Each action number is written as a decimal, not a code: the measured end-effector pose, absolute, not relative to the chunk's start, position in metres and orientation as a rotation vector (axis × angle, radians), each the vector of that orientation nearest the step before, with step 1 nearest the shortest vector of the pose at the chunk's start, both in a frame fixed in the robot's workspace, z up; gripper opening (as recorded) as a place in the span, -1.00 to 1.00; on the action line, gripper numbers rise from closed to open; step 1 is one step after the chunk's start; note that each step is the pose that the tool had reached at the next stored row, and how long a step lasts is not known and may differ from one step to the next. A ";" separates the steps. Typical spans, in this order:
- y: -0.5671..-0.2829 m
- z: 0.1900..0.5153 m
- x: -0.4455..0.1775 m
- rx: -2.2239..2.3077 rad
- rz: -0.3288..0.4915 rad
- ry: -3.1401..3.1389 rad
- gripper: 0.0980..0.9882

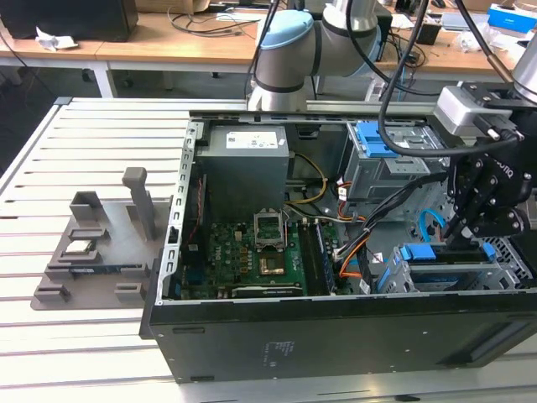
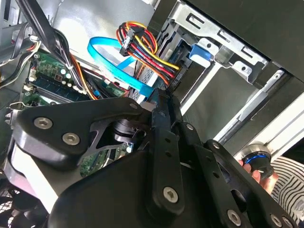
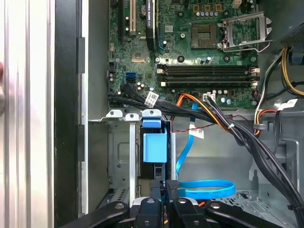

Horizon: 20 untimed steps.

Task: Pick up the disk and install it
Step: 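Insert the second disk wire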

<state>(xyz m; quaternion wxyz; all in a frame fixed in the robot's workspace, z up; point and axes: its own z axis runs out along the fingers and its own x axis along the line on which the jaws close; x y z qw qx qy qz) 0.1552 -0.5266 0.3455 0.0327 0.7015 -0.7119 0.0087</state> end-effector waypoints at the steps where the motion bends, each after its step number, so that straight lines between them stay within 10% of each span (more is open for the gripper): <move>1: -0.527 0.345 0.155 2.159 0.027 -2.191 -0.86; 20: -0.526 0.342 0.156 2.161 0.023 -2.192 -0.86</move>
